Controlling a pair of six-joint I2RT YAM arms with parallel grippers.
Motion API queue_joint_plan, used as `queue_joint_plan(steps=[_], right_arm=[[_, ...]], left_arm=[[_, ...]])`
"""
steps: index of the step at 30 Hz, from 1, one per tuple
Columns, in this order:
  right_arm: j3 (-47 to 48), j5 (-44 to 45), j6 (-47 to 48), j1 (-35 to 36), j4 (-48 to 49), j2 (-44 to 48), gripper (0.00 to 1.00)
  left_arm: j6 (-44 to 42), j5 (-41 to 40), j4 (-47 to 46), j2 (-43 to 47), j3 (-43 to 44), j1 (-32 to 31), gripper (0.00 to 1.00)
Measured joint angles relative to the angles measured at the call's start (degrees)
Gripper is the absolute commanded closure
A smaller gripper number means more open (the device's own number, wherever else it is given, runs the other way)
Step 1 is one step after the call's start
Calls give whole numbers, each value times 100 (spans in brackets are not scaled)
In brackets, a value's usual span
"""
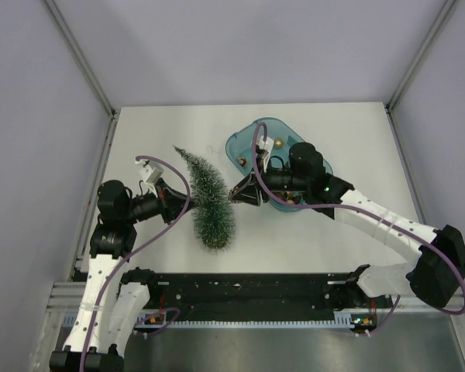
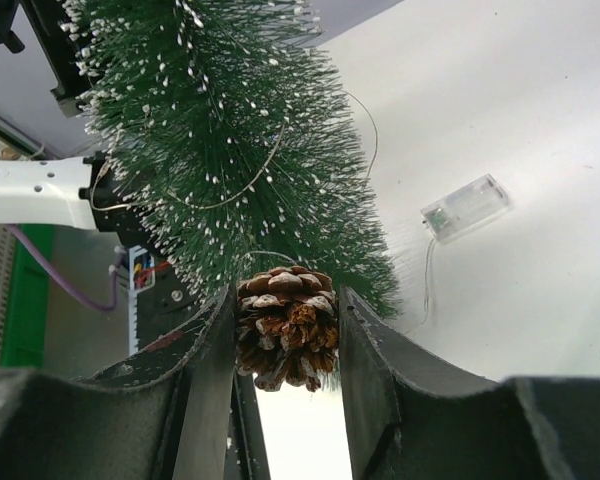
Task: Decorate the small christmas tree
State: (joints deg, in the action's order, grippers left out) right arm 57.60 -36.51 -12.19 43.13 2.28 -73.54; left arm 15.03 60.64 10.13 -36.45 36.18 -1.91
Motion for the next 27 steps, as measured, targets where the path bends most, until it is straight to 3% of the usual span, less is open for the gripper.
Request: queue_joint_plan(steps=[16,27], right_arm=[[-107,133,50,15,-39,55,84],[-94,372,365,22,-667,592,84]], left_arm=[[9,-2,-24,7,-22,0,100],[9,-4,-17,59,-26,0,100]])
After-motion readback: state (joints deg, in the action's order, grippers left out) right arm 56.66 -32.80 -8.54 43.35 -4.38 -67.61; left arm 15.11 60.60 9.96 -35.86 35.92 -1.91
